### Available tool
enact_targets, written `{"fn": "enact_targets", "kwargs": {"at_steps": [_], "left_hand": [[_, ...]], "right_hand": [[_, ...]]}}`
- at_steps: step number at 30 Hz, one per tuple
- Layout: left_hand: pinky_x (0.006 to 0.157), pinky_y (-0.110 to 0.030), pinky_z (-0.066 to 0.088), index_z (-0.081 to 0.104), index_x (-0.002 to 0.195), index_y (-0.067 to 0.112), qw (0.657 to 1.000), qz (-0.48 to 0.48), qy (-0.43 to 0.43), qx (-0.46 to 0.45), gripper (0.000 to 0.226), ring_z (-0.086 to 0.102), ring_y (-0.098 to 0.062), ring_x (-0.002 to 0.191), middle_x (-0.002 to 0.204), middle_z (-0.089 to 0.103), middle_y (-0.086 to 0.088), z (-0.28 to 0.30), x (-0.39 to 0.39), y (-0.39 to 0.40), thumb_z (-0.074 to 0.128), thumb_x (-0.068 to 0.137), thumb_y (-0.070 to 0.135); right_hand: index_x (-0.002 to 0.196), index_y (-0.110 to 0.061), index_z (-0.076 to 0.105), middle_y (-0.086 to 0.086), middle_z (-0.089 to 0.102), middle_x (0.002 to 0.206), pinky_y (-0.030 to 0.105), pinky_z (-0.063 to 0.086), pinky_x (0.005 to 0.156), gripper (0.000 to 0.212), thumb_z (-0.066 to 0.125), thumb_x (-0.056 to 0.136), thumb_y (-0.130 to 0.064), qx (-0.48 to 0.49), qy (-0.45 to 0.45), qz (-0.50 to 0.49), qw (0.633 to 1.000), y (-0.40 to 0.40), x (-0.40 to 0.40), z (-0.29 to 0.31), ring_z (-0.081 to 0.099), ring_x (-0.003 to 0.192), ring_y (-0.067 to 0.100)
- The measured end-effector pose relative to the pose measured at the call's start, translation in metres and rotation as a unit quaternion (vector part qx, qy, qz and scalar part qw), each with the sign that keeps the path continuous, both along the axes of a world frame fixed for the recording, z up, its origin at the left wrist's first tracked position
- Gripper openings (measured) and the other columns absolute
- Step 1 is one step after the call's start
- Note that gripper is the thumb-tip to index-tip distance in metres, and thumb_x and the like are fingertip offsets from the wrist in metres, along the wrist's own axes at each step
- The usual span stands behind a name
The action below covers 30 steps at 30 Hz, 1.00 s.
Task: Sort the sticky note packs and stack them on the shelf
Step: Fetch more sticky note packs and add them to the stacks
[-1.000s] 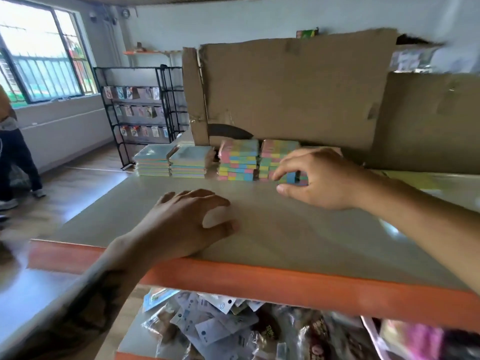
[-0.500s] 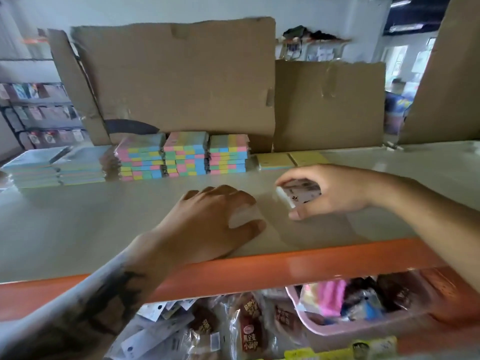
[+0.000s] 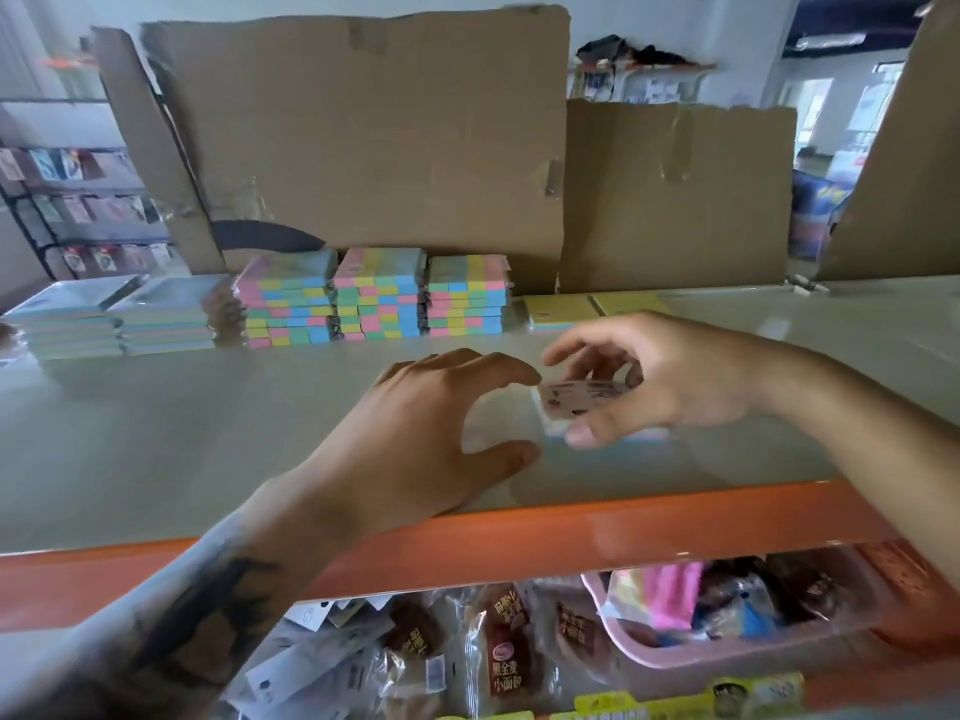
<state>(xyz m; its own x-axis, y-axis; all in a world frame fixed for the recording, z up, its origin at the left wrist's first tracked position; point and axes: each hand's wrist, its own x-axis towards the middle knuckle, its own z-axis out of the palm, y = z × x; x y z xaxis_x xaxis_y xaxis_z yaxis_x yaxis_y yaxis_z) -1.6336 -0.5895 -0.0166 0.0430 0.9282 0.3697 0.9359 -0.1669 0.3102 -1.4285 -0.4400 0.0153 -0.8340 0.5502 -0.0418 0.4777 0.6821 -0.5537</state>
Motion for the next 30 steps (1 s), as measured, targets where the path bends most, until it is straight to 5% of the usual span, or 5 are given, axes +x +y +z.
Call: {"fn": "enact_targets", "kwargs": {"at_steps": [11, 18, 21, 25, 30], "left_hand": [[0.067, -0.011, 0.044, 0.069, 0.093, 0.028, 0.983, -0.02, -0.147, 0.109, 0.013, 0.066, 0.006, 0.088, 0.09, 0.072, 0.019, -0.002, -0.007, -0.003, 0.062, 0.097, 0.037], [0.057, -0.033, 0.037, 0.058, 0.076, 0.011, 0.942, -0.011, -0.322, 0.095, 0.035, 0.041, -0.01, 0.061, 0.065, 0.05, 0.0, 0.003, -0.021, 0.001, 0.056, 0.096, 0.039], [0.077, -0.054, 0.052, 0.066, 0.087, 0.001, 0.907, 0.012, -0.415, 0.072, 0.043, 0.057, -0.019, 0.077, 0.085, 0.066, -0.024, 0.007, -0.031, -0.002, 0.059, 0.092, 0.043], [0.075, -0.039, 0.048, 0.071, 0.095, 0.016, 0.91, 0.059, -0.409, 0.038, 0.018, 0.062, -0.011, 0.07, 0.076, 0.072, 0.003, 0.007, -0.046, -0.014, 0.071, 0.091, 0.034], [0.108, -0.021, 0.038, 0.042, 0.146, 0.051, 0.973, 0.053, -0.222, -0.013, 0.094, 0.045, 0.009, 0.13, 0.142, 0.051, 0.027, 0.024, -0.088, -0.05, 0.079, 0.061, 0.065]], "right_hand": [[0.093, 0.0, 0.065, 0.022, 0.064, 0.084, 0.055, 0.062, 0.07, 0.052, 0.067, 0.088, -0.052, -0.184, 0.174, 0.01, 0.967, -0.022, -0.018, 0.012, 0.065, 0.074, 0.031], [0.136, -0.023, 0.054, -0.012, 0.055, 0.13, 0.005, 0.036, 0.088, 0.064, 0.077, 0.082, -0.05, 0.231, 0.212, 0.045, 0.948, -0.041, -0.03, -0.005, 0.052, 0.122, -0.002], [0.146, -0.023, 0.05, -0.006, 0.046, 0.137, 0.004, 0.032, 0.093, 0.086, 0.078, 0.071, -0.055, 0.276, 0.168, 0.063, 0.944, -0.041, -0.041, -0.008, 0.046, 0.122, 0.0], [0.136, -0.033, 0.057, -0.016, 0.057, 0.126, 0.006, 0.037, 0.081, 0.08, 0.081, 0.065, -0.06, 0.227, 0.173, 0.051, 0.957, -0.046, -0.059, -0.001, 0.053, 0.105, -0.006], [0.118, -0.039, 0.059, -0.031, 0.057, 0.112, 0.01, 0.041, 0.075, 0.064, 0.088, 0.064, -0.058, 0.141, 0.159, 0.065, 0.975, -0.051, -0.087, 0.004, 0.057, 0.101, 0.003]]}}
